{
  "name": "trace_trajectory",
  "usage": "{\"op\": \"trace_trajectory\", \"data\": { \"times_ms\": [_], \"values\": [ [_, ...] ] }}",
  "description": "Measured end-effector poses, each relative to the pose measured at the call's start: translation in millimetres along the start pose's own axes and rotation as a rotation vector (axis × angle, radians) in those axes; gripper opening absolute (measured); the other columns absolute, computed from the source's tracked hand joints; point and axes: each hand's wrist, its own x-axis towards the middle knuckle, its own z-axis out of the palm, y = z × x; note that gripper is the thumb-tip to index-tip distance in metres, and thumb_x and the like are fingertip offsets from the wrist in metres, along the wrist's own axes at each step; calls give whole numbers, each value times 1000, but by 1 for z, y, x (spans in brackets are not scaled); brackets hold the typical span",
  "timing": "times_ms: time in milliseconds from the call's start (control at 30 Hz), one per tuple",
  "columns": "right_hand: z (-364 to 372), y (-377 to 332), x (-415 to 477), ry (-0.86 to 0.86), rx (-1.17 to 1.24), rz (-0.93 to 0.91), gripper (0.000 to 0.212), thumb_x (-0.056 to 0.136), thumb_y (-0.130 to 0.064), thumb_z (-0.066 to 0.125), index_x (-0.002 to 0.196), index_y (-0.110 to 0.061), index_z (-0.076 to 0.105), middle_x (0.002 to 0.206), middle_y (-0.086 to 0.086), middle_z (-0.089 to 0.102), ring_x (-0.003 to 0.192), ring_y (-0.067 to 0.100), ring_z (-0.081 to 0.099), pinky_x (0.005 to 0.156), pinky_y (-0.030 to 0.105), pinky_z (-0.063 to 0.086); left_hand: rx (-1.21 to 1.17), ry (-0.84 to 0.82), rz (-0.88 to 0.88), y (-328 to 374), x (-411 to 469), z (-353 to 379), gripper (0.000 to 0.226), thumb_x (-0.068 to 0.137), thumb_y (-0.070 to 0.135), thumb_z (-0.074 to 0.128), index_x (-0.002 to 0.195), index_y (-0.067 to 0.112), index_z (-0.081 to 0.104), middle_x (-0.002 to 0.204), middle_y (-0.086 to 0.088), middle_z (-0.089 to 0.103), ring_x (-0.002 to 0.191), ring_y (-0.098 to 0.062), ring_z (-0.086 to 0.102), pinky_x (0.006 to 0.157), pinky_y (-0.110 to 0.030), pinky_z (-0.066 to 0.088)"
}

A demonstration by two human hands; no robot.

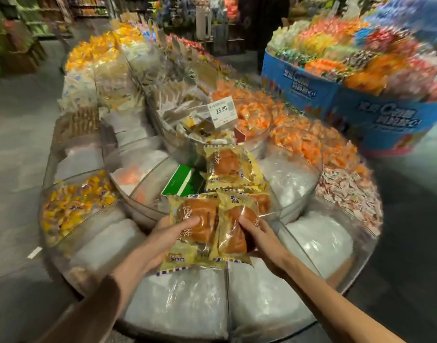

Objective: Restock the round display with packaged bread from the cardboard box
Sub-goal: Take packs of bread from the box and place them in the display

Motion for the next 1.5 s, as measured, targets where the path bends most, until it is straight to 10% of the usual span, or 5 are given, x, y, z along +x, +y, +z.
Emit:
{"op": "trace_trajectory", "data": {
  "times_ms": [533, 833, 1000, 1367, 1500],
  "values": [
    [-52, -83, 89, 164, -188, -188, 72, 60, -42, 89, 118, -15, 57, 107, 7, 73, 94, 22, 73, 88, 40, 58, 45, 24, 116, 63, 58, 14, 19, 89, 25, 70, 98, 33, 55, 84, 17, 70, 77, 18, 63, 80, -14, 47],
    [-72, -134, 173, 228, -373, -280, 69, 72, -50, 85, 118, -15, 46, 107, 3, 66, 87, 13, 67, 63, 24, 59, 10, 321, 60, 81, 80, 29, 95, 67, 47, 80, 147, 15, 39, 132, 2, 55, 121, -20, 48, 103, -40, 37],
    [-50, -126, 197, 195, -529, -245, 74, 70, -59, 82, 117, -17, 43, 117, 4, 62, 105, 23, 63, 92, 47, 56, 3, 352, 192, 82, 84, 28, 22, 87, 20, 74, 98, 26, 57, 79, 13, 69, 69, 6, 63, 61, -6, 45],
    [-50, -112, 193, 299, -626, -251, 86, 61, -77, 74, 117, -22, 39, 110, 4, 66, 94, 27, 68, 83, 50, 58, -28, 218, 254, 82, 73, -6, 40, 77, 39, 74, 111, 28, 55, 83, 27, 71, 79, 16, 63, 90, -17, 42],
    [-54, -113, 186, 306, -584, -205, 96, 47, -82, 74, 116, -27, 36, 108, 5, 67, 87, 27, 71, 75, 49, 61, -123, 222, 131, 83, 94, -13, 99, 66, 64, 78, 146, 19, 43, 150, 1, 46, 136, -16, 38, 116, -45, 21]
  ]
}}
